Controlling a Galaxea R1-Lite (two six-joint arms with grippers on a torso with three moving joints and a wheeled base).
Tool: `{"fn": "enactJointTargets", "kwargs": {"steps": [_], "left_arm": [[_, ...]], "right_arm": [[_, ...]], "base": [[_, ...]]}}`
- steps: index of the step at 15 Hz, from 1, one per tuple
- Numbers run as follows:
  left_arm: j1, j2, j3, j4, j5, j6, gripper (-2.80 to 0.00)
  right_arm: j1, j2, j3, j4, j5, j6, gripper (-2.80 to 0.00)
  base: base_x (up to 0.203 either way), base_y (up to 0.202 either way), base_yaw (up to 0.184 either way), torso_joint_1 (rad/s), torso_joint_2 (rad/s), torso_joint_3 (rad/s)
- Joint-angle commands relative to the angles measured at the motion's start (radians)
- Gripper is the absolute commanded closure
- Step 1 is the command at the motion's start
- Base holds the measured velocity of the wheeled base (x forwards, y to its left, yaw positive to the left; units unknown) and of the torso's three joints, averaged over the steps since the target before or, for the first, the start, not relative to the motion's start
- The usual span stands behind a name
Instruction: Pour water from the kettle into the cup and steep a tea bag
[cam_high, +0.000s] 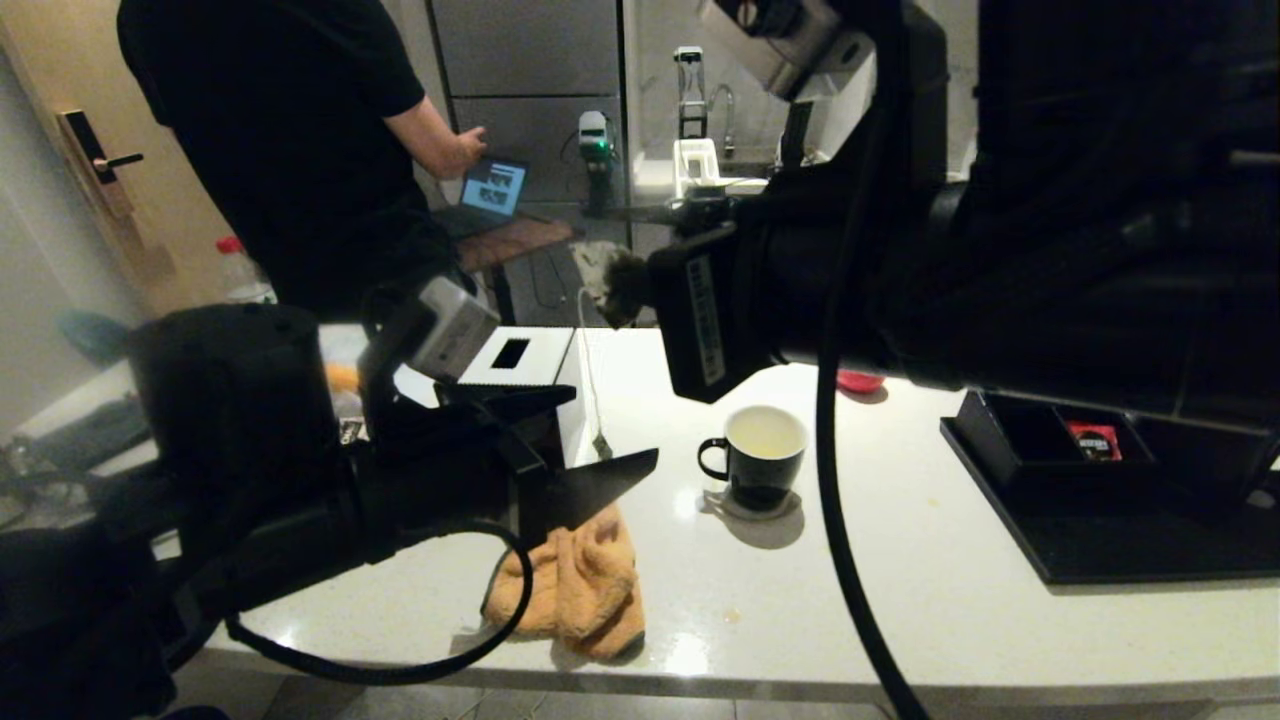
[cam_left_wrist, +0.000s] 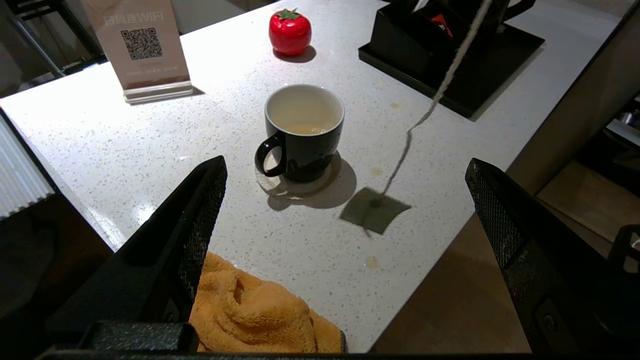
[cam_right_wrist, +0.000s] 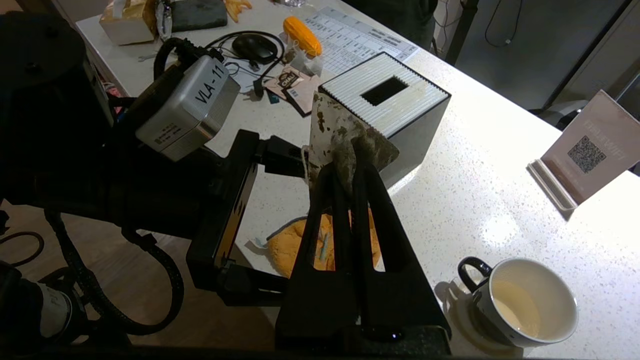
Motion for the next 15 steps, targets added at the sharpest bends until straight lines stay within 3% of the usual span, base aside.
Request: {"fn": "enactJointTargets", "kwargs": {"steps": [1, 3, 15], "left_arm": [[0.0, -0.002, 0.002, -0.022, -0.001, -0.002, -2.8], [0.0, 0.015, 0.008, -0.08, 0.0, -0.014, -2.8], [0.001, 0.046, 0.01, -0.087, 0.0, -0.029, -2.8]], "right_arm": [[0.001, -0.004, 0.001, 0.0, -0.001, -0.001, 0.0], [0.001, -0.004, 0.002, 0.0, -0.001, -0.001, 0.0], [0.001, 0.008, 0.0, 0.0, -0.002, 0.003, 0.0]], "base": [[0.0, 0.0, 0.0, 0.0, 0.0, 0.0], [0.0, 0.0, 0.0, 0.0, 0.0, 0.0], [0.0, 0.0, 0.0, 0.0, 0.0, 0.0]]}}
